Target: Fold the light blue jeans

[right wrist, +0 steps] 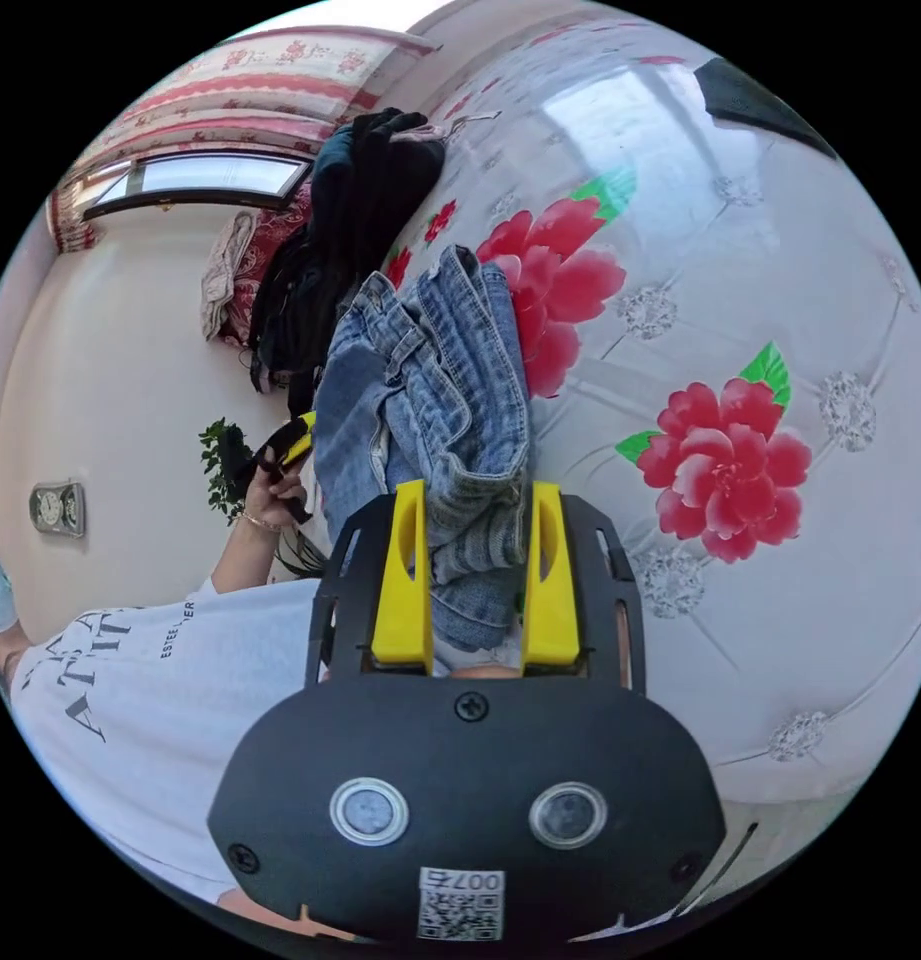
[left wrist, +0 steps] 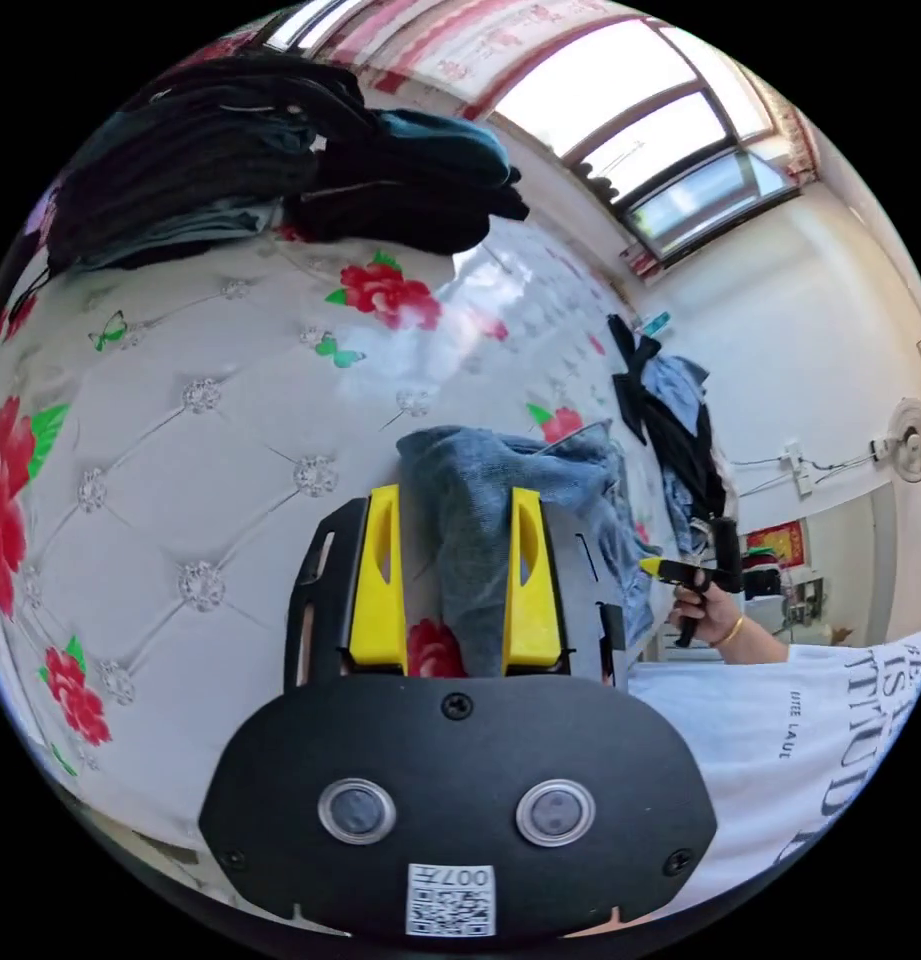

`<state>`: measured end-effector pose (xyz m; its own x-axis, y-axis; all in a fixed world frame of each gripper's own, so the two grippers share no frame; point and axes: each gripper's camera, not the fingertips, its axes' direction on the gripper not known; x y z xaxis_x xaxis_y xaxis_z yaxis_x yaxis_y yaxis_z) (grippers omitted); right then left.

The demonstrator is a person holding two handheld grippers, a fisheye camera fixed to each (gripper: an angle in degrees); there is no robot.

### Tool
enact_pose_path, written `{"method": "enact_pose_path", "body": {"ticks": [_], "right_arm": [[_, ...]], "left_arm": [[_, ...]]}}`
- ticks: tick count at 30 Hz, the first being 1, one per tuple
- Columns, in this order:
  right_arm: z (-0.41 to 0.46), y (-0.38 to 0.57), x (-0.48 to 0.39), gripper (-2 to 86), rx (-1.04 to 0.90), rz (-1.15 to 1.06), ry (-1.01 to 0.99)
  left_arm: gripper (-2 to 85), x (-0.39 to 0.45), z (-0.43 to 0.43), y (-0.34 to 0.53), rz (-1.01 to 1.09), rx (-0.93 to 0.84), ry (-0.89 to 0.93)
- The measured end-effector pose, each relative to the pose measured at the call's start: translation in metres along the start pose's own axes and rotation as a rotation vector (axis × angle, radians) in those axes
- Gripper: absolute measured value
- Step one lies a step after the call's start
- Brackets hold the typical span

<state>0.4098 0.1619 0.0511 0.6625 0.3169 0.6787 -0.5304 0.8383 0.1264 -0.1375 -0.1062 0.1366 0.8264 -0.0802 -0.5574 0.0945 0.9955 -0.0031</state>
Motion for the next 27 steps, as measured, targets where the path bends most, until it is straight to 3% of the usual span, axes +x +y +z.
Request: {"method": "enact_pose_path", "body": {"ticks": [5,9,16,20,23,27], "right_arm": [[-0.011,-0.005,0.021,11.2,0.024,0.049,-0.074],[-0.018,-0.01,0.03,10.9,0.032,0.066,-0.087],[-0.021,-0.034,0.031,9.4,-0.069,0.096,-0.056],[-0.039,-0.057,0.024,8.4,-0.06,0.136,-0.249],[-0.053,-0.087,-0.013,8.0,-0.037,0.086,-0.384],[-0.069,-0.163,-0.11,7.5,-0.044,-0.118,-0.416]], "left_arm": [[16.1,-0.018,0.005,0.006,-0.01,0.017,0.02],[15.3,-0.036,-0.023,0.041,-0.083,0.097,0.169],[13.3,-0.028,0.019,0.068,-0.073,-0.073,0.343],[5.5,-0.03,0.026,0.043,-0.06,-0.117,0.367],[4.3,-0.029,-0.005,0.014,-0.012,-0.028,0.463],[4.0,-0.018,-0.082,-0.05,0.17,0.096,0.412]]}}
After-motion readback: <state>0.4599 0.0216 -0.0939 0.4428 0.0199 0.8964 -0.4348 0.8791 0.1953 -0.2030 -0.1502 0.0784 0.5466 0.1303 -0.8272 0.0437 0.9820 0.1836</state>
